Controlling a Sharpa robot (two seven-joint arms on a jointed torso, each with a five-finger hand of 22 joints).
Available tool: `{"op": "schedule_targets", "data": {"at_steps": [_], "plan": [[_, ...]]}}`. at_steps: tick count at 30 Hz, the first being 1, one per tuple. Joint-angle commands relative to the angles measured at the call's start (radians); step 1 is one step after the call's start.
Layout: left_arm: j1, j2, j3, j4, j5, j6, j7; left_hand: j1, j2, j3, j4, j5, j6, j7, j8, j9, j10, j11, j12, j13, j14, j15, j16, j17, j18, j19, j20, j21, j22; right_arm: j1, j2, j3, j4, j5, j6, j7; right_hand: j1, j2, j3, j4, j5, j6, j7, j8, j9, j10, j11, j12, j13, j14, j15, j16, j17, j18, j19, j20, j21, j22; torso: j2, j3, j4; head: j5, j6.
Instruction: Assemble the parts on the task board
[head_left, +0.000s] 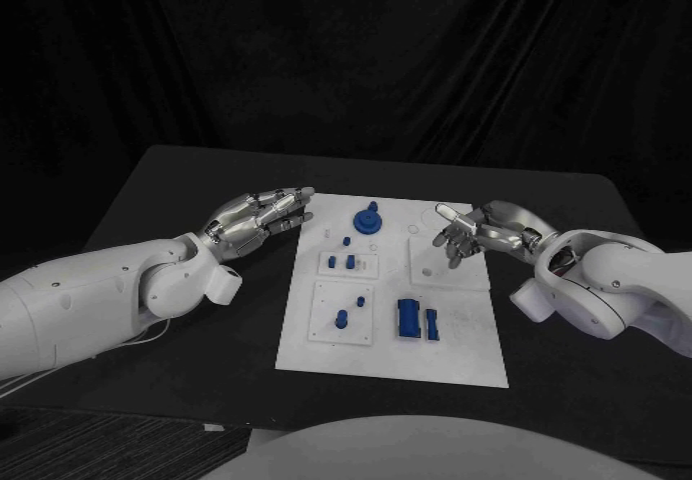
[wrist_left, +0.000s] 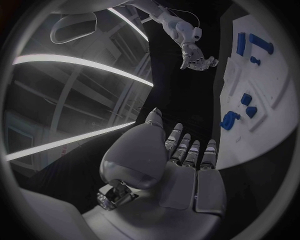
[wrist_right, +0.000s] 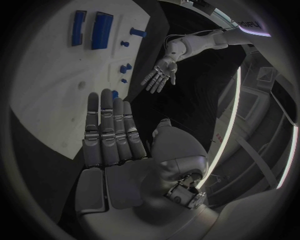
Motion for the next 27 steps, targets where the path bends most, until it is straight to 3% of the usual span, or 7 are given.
{"op": "schedule_targets", "data": {"at_steps": [1, 6, 17, 18, 19, 23, 27], "plan": [[-0.006, -0.009, 0.001, 0.016, -0.084, -0.128, 0.189, -0.004, -0.020, -0.017, 0.000, -0.032, 0.025, -0.016, 0.006, 0.000, 0.000, -0.022, 0.004, 0.001, -0.014, -0.030, -0.018, -0.004, 0.011, -0.012, -0.029, -0.007, -0.022, -0.010, 0.015, 0.000, -0.032, 0.170, -0.037, 0.291, 0.046, -0.008, -0.007, -0.007, -0.005, -0.123, -0.029, -0.064, -0.044, -0.299, 0.116, -0.206, -0.131, -0.312, 0.134, -0.199, -0.100, -0.068, -0.253, 0.059, -0.022, -0.115, -0.006, 0.0010, -0.0016, -0.008, 0.000], [-0.012, -0.015, 0.001, 0.027, -0.107, -0.195, 0.243, -0.028, -0.038, -0.048, 0.000, -0.101, -0.070, -0.085, -0.057, -0.011, -0.068, -0.093, -0.062, -0.009, -0.036, -0.092, -0.058, -0.016, 0.011, -0.021, -0.087, -0.013, -0.044, -0.023, 0.035, 0.000, -0.075, 0.244, 0.005, 0.415, 0.066, -0.032, -0.008, 0.003, -0.026, -0.381, -0.146, -0.092, -0.170, -0.670, 0.019, -0.352, -0.413, -0.859, 0.082, -0.376, -0.272, -0.089, -0.866, 0.086, -0.055, -0.669, -0.013, 0.0025, -0.0015, -0.017, 0.000], [-0.017, -0.005, 0.001, 0.030, -0.117, -0.218, 0.258, -0.036, -0.037, -0.054, 0.000, -0.109, -0.117, -0.111, -0.095, -0.016, -0.097, -0.122, -0.094, -0.014, -0.036, -0.096, -0.058, -0.016, 0.010, -0.022, -0.099, -0.014, -0.045, -0.040, 0.059, 0.000, -0.115, 0.296, 0.045, 0.497, 0.101, -0.053, 0.031, 0.001, -0.002, -0.473, -0.174, -0.073, -0.256, -0.802, -0.021, -0.337, -0.554, -0.988, 0.059, -0.386, -0.306, -0.043, -0.955, 0.087, -0.071, -0.815, -0.042, 0.0081, -0.0267, 0.021, 0.000], [-0.016, -0.007, 0.000, 0.027, -0.097, -0.185, 0.076, -0.442, -0.095, 0.040, -0.086, -0.181, -0.207, -0.106, -0.147, -0.052, -0.125, -0.089, -0.124, -0.035, -0.036, -0.089, -0.058, -0.016, -0.051, -0.022, -0.135, -0.014, -0.045, -0.038, 0.055, 0.000, -0.110, 0.249, 0.013, 0.425, -0.203, -0.103, 0.128, -0.086, -0.106, -0.611, -0.148, -0.170, -0.294, -0.885, -0.055, -0.396, -0.602, -1.053, 0.018, -0.418, -0.327, -0.088, -0.971, 0.006, -0.079, -0.862, -0.028, 0.0056, -0.0159, 0.013, 0.000], [-0.017, -0.007, 0.000, 0.027, -0.096, -0.187, 0.075, -0.457, -0.099, 0.041, -0.086, -0.184, -0.212, -0.106, -0.147, -0.052, -0.125, -0.089, -0.127, -0.035, -0.036, -0.089, -0.058, -0.016, -0.051, -0.022, -0.135, -0.014, -0.045, -0.038, 0.056, 0.001, -0.111, 0.251, 0.011, 0.425, -0.306, -0.111, 0.171, -0.123, -0.106, -0.673, -0.148, -0.170, -0.311, -0.885, -0.127, -0.417, -0.623, -1.053, 0.001, -0.418, -0.327, -0.090, -0.971, -0.027, -0.079, -0.862, -0.029, 0.0058, -0.0162, 0.013, 0.001], [-0.020, -0.004, 0.009, 0.035, -0.087, -0.221, 0.070, -0.608, -0.120, 0.073, -0.118, -0.211, -0.248, -0.106, -0.147, -0.052, -0.125, -0.089, -0.207, -0.035, -0.036, -0.089, -0.058, -0.016, -0.053, -0.022, -0.145, -0.014, -0.045, -0.050, 0.080, 0.018, -0.123, 0.285, -0.019, 0.433, -0.629, -0.220, 0.281, -0.218, -0.106, -0.828, -0.148, -0.170, -0.388, -0.885, -0.127, -0.517, -0.717, -1.053, -0.080, -0.418, -0.327, -0.171, -0.971, -0.178, -0.079, -0.862, -0.034, 0.0089, -0.0221, 0.014, 0.018], [-0.028, 0.003, 0.027, 0.053, -0.067, -0.294, 0.057, -0.738, -0.138, 0.101, -0.146, -0.235, -0.278, -0.106, -0.147, -0.052, -0.125, -0.089, -0.207, -0.035, -0.036, -0.089, -0.058, -0.016, -0.068, -0.022, -0.218, -0.014, -0.045, -0.076, 0.132, 0.054, -0.149, 0.358, -0.083, 0.448, -0.768, -0.220, 0.370, -0.290, -0.106, -0.950, -0.148, -0.170, -0.388, -0.885, -0.127, -0.517, -0.717, -1.053, -0.080, -0.418, -0.327, -0.171, -0.971, -0.178, -0.079, -0.862, -0.046, 0.0156, -0.0348, 0.015, 0.055]]}}
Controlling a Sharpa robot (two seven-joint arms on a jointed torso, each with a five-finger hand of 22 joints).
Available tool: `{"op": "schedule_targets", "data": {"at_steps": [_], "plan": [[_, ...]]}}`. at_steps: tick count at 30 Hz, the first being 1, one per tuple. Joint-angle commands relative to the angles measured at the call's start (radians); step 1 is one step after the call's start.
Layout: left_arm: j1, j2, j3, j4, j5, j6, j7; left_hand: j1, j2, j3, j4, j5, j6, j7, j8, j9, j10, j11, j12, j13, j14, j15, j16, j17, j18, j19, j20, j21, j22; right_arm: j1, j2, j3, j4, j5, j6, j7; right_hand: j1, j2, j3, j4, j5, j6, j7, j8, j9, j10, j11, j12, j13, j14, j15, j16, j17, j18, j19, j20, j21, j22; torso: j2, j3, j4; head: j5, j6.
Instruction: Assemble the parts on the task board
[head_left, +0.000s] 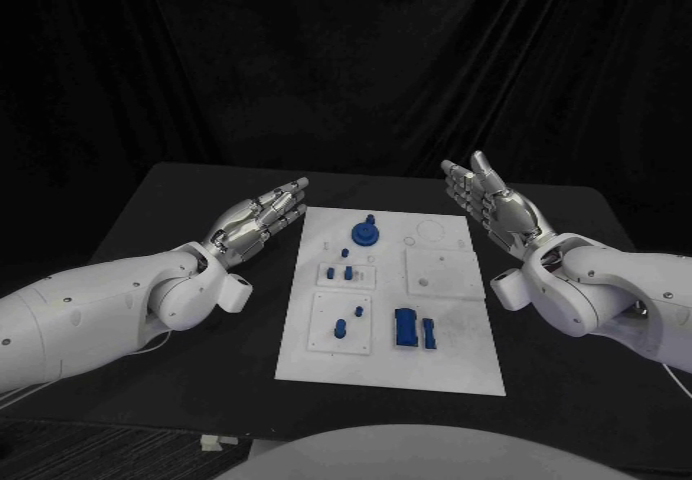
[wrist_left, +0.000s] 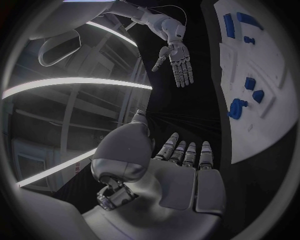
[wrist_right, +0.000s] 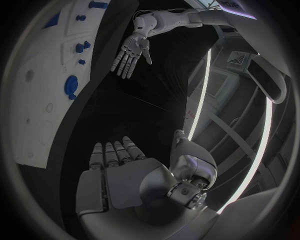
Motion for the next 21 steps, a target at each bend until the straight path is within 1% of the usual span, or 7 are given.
{"op": "schedule_targets", "data": {"at_steps": [1, 8, 9, 10, 11, 14, 21], "plan": [[-0.007, 0.009, 0.016, 0.020, 0.032, -0.107, -0.011, -0.316, -0.046, 0.067, -0.068, -0.056, -0.073, 0.001, -0.015, -0.009, -0.010, 0.007, -0.048, -0.005, 0.000, 0.000, -0.003, -0.001, -0.054, 0.000, -0.071, -0.004, -0.001, -0.023, 0.042, 0.029, -0.023, 0.105, -0.100, 0.023, -0.070, -0.002, 0.010, -0.003, -0.004, -0.049, 0.000, -0.003, -0.002, -0.001, -0.004, -0.004, -0.001, 0.000, -0.005, -0.004, -0.001, -0.007, 0.000, -0.005, -0.004, -0.001, -0.015, 0.0088, -0.0166, 0.001, 0.039], [-0.031, 0.029, 0.071, 0.072, 0.092, -0.326, -0.048, -0.476, -0.068, 0.101, -0.102, -0.085, -0.110, 0.001, -0.015, -0.009, -0.010, 0.007, -0.048, -0.005, 0.000, 0.000, -0.003, -0.001, -0.065, 0.000, -0.071, -0.004, -0.001, -0.089, 0.175, 0.123, -0.091, 0.293, -0.266, 0.063, -0.164, -0.002, 0.010, -0.003, -0.004, -0.049, 0.000, -0.003, -0.002, -0.001, -0.004, -0.004, -0.001, 0.000, -0.005, -0.004, -0.001, -0.007, 0.000, -0.005, -0.004, -0.001, -0.050, 0.0286, -0.0540, 0.003, 0.147], [-0.035, 0.031, 0.078, 0.079, 0.100, -0.357, -0.054, -0.496, -0.138, 0.105, -0.107, -0.088, -0.115, 0.001, -0.015, -0.009, -0.010, 0.007, -0.048, -0.005, 0.000, 0.000, -0.003, -0.001, -0.065, 0.000, -0.071, -0.004, -0.001, -0.096, 0.188, 0.132, -0.098, 0.312, -0.283, 0.067, -0.164, -0.002, 0.010, -0.003, -0.004, -0.049, 0.000, -0.003, -0.002, -0.001, -0.004, -0.004, -0.001, 0.000, -0.005, -0.004, -0.001, -0.007, 0.000, -0.005, -0.004, -0.001, -0.055, 0.0312, -0.0588, 0.004, 0.161], [-0.038, 0.034, 0.087, 0.087, 0.109, -0.390, -0.059, -0.517, -0.138, 0.110, -0.111, -0.092, -0.120, 0.001, -0.015, -0.009, -0.010, 0.007, -0.048, -0.005, 0.000, 0.000, -0.003, -0.001, -0.072, 0.000, -0.071, -0.004, -0.001, -0.102, 0.201, 0.141, -0.105, 0.330, -0.298, 0.070, -0.164, -0.002, 0.010, -0.003, -0.004, -0.049, 0.000, -0.003, -0.002, -0.001, -0.004, -0.004, -0.001, 0.000, -0.005, -0.004, -0.001, -0.007, 0.000, -0.005, -0.004, -0.001, -0.059, 0.0335, -0.0632, 0.004, 0.173], [-0.042, 0.037, 0.094, 0.094, 0.118, -0.422, -0.065, -0.535, -0.138, 0.114, -0.115, -0.096, -0.123, 0.001, -0.015, -0.009, -0.010, 0.007, -0.048, -0.005, 0.000, 0.000, -0.003, -0.001, -0.146, 0.000, -0.071, -0.004, -0.001, -0.107, 0.211, 0.148, -0.110, 0.345, -0.311, 0.073, -0.164, -0.002, 0.010, -0.003, -0.004, -0.049, 0.000, -0.003, -0.002, -0.001, -0.004, -0.004, -0.001, 0.000, -0.005, -0.004, -0.001, -0.007, 0.000, -0.005, -0.004, -0.001, -0.063, 0.0357, -0.0672, 0.004, 0.185], [-0.052, 0.045, 0.118, 0.117, 0.143, -0.517, -0.081, -0.579, -0.138, 0.123, -0.124, -0.172, -0.133, 0.001, -0.015, -0.009, -0.010, 0.007, -0.048, -0.005, 0.000, 0.000, -0.003, -0.001, -0.146, 0.000, -0.071, -0.004, -0.001, -0.118, 0.234, 0.165, -0.122, 0.377, -0.340, 0.080, -0.164, -0.002, 0.010, -0.003, -0.004, -0.049, 0.000, -0.003, -0.002, -0.001, -0.004, -0.004, -0.001, 0.000, -0.005, -0.004, -0.001, -0.007, 0.000, -0.005, -0.004, -0.001, -0.072, 0.0409, -0.0771, 0.005, 0.213], [-0.074, 0.063, 0.167, 0.163, 0.196, -0.712, -0.114, -0.671, -0.138, 0.203, -0.208, -0.172, -0.151, 0.001, -0.015, -0.009, -0.010, 0.007, -0.048, -0.005, 0.000, 0.000, -0.003, -0.001, -0.146, 0.000, -0.071, -0.004, -0.001, -0.124, 0.245, 0.172, -0.128, 0.393, -0.354, 0.084, -0.164, -0.002, 0.010, -0.003, -0.004, -0.049, 0.000, -0.003, -0.002, -0.001, -0.004, -0.004, -0.001, 0.000, -0.005, -0.004, -0.001, -0.007, 0.000, -0.005, -0.004, -0.001, -0.083, 0.0468, -0.0881, 0.006, 0.245]]}}
